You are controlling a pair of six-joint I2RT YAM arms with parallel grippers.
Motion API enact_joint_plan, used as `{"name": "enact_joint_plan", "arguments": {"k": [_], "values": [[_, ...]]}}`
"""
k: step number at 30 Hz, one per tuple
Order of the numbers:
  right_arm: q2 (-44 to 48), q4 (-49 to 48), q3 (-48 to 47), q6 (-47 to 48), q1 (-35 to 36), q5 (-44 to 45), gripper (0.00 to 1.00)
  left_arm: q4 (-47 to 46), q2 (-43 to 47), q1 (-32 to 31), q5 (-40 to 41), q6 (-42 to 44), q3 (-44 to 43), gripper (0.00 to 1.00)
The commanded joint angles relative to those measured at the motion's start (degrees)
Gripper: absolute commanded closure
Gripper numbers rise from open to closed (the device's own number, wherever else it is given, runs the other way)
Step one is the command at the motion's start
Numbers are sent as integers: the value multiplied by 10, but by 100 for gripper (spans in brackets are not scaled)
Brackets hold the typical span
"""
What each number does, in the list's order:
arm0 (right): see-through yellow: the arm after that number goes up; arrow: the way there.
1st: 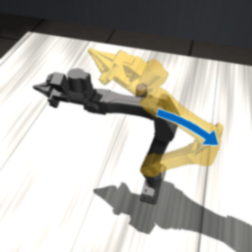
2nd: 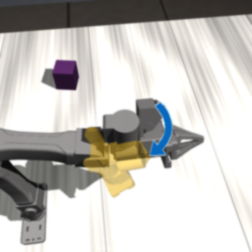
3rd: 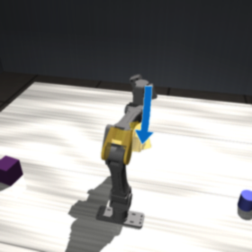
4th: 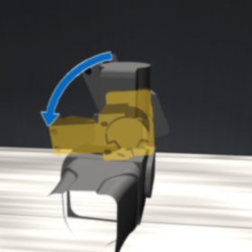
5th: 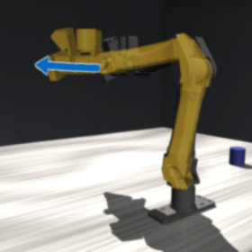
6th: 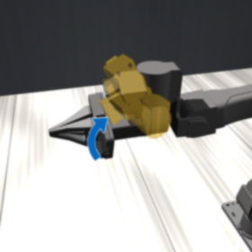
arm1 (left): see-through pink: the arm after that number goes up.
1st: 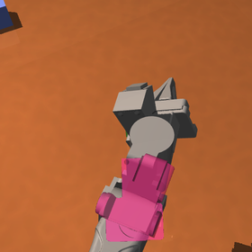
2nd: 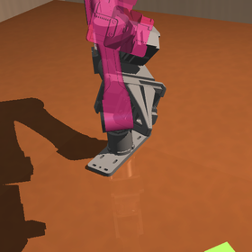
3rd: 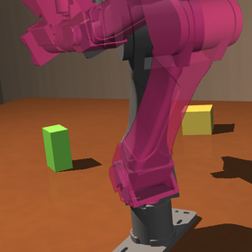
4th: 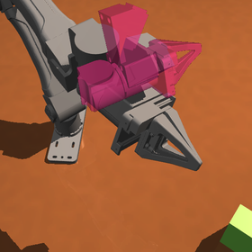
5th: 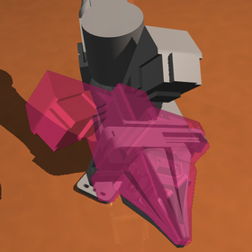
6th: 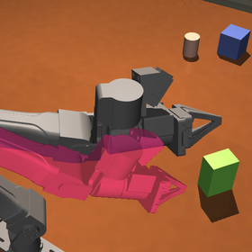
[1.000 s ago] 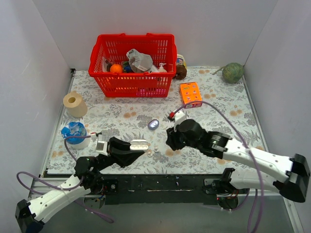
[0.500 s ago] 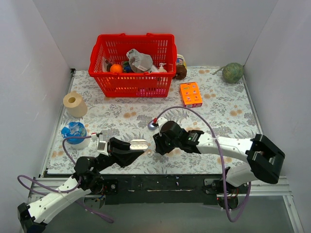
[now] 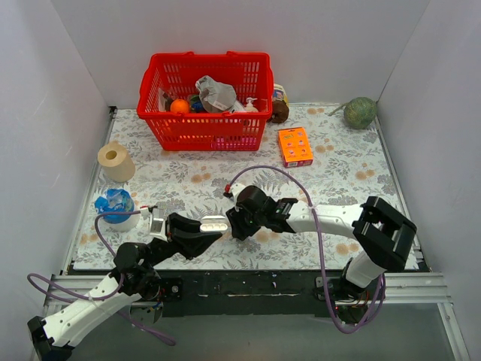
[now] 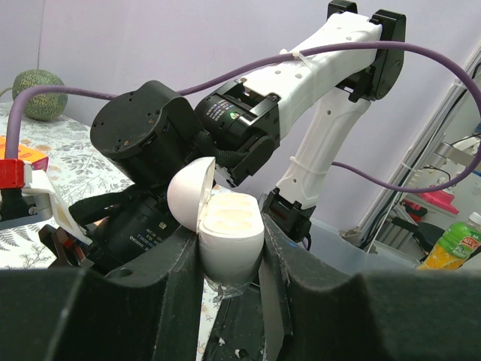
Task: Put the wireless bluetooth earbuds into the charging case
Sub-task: Pick up the earbud from the center of the board.
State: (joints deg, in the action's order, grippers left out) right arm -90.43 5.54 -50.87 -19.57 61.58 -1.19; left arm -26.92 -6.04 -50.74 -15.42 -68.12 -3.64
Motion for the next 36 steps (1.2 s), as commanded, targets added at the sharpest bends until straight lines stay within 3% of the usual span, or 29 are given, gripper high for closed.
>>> {"name": "enact_joint_plan", "arguments": {"k": [1,26,36], "values": [[-13,-26,-15,1,-1,-10,48,6,-2,1,6,6,-22,100],[-19,-47,39,-11,-28,-11,50,5,-20,1,3,-6,-18,100],[-2,-44,49,-20,-30,32,65,9,-20,1,4,-11,-19,100]]}}
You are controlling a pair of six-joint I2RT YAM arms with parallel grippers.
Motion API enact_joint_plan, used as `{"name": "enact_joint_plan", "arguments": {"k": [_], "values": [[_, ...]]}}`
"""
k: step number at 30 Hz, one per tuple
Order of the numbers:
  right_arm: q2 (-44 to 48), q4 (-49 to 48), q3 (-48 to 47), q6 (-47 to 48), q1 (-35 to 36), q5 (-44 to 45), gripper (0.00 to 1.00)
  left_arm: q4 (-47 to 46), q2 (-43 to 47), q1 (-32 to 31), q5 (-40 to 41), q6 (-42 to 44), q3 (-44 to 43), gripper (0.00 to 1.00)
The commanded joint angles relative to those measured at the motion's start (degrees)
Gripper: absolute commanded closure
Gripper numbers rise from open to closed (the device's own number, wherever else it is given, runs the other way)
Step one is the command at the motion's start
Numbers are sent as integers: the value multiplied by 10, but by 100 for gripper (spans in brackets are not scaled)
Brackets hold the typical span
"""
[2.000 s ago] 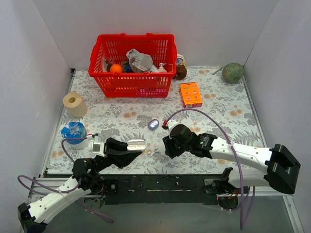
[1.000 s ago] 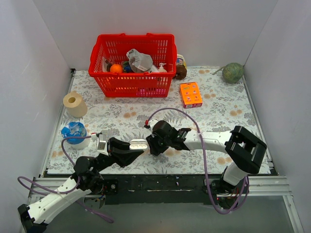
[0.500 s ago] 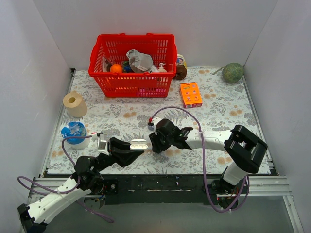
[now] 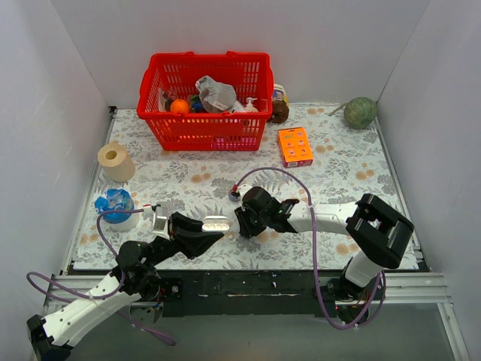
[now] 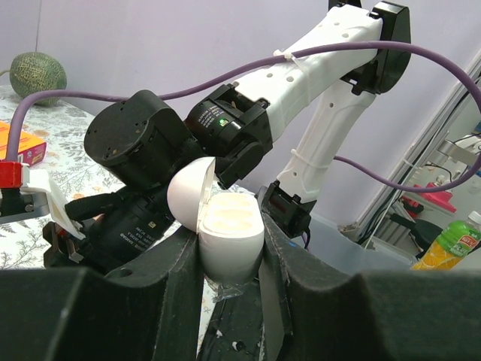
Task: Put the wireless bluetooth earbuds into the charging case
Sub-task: Pick up the earbud from the center of the board.
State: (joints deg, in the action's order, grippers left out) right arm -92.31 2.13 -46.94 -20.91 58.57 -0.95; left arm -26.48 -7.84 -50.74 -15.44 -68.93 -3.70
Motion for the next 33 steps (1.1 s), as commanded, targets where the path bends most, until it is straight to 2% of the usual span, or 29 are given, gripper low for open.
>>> {"name": "enact_joint_plan", "arguments": {"k": [1,3,5,6,11,16,20,33], "values": [[17,-8,10,-6,1,33,65,5,-2,1,4,-3,-18,100],[17,-5,9,-6,1,37,64,3,-3,1,3,-4,-17,100],[26,-13,13,-8,1,39,57,1,-3,1,2,-5,-17,100],[40,-16,21,-10,1,43,49,1,-3,1,1,-4,-17,100],[72,-33,21,-13,1,40,40,-1,-1,1,2,-6,-15,100],[70,-39,5,-7,9,14,40,-3,-2,1,1,-5,-16,100],[40,-38,-11,-6,14,-44,42,-2,-3,1,1,-6,-17,100],[14,-40,-17,-6,16,-56,43,0,-3,1,-1,-8,-16,100]]}}
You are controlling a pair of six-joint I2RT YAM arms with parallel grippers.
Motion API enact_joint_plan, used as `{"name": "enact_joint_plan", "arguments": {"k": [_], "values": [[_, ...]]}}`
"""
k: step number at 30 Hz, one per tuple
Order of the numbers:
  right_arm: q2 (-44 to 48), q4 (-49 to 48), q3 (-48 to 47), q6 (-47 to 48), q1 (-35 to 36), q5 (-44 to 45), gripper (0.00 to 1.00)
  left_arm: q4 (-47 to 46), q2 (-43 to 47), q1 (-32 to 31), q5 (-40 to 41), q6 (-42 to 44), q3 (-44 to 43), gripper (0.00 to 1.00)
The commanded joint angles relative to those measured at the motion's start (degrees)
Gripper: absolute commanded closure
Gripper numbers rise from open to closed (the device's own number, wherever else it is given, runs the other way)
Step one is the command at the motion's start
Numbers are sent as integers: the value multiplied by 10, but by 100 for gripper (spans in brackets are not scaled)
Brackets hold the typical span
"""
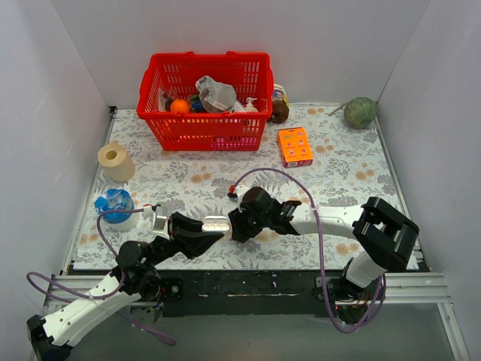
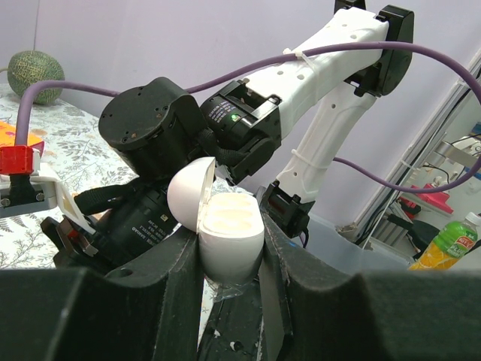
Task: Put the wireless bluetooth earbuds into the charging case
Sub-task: Pick up the earbud from the center of the board.
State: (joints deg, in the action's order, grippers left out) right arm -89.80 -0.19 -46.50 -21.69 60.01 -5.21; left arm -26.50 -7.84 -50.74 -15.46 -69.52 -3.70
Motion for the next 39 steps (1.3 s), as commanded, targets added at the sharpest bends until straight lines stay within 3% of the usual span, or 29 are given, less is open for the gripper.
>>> {"name": "enact_joint_plan", "arguments": {"k": [1,25,39], "values": [[-13,-17,-20,2,2,-15,43,0,-3,1,-1,-3,-17,100],[-18,1,7,-13,-14,31,46,3,-5,1,2,-7,-17,100],[-14,32,2,-20,-14,82,54,4,-6,1,1,-9,-17,100]]}}
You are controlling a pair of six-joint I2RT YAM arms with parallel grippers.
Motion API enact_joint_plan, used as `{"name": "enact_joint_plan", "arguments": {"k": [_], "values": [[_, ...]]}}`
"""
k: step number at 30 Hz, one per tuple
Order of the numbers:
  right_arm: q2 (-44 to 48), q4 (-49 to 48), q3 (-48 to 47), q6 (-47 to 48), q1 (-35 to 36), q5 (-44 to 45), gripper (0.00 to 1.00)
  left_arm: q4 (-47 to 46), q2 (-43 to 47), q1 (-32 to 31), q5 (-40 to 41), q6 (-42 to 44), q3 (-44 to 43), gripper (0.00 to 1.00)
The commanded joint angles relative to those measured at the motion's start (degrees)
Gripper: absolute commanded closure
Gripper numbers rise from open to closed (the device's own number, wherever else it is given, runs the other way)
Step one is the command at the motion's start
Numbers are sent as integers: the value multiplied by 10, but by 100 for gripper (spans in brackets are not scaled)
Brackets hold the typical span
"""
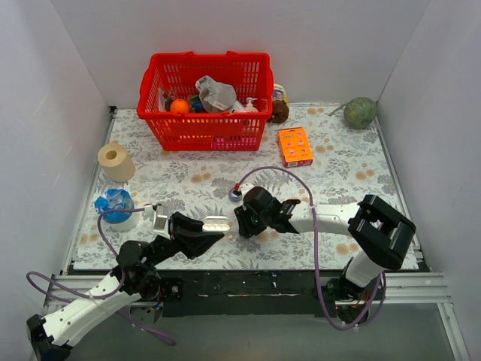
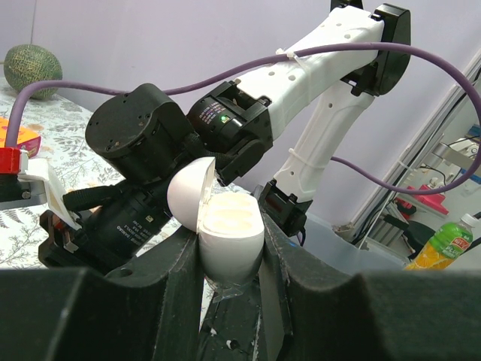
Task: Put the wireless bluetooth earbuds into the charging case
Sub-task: Pick up the earbud from the center of the board.
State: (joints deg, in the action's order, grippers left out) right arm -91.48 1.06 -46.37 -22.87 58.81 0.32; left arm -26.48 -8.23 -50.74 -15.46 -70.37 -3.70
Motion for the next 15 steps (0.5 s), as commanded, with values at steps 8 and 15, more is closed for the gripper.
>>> {"name": "enact_joint_plan", "arguments": {"k": [8,15], "values": [[10,18,3,-11,-2,42,63,3,-3,1,1,-5,-16,100],[22,24,5,-10,-2,55,89,0,-5,1,-1,-9,-12,100]]}}
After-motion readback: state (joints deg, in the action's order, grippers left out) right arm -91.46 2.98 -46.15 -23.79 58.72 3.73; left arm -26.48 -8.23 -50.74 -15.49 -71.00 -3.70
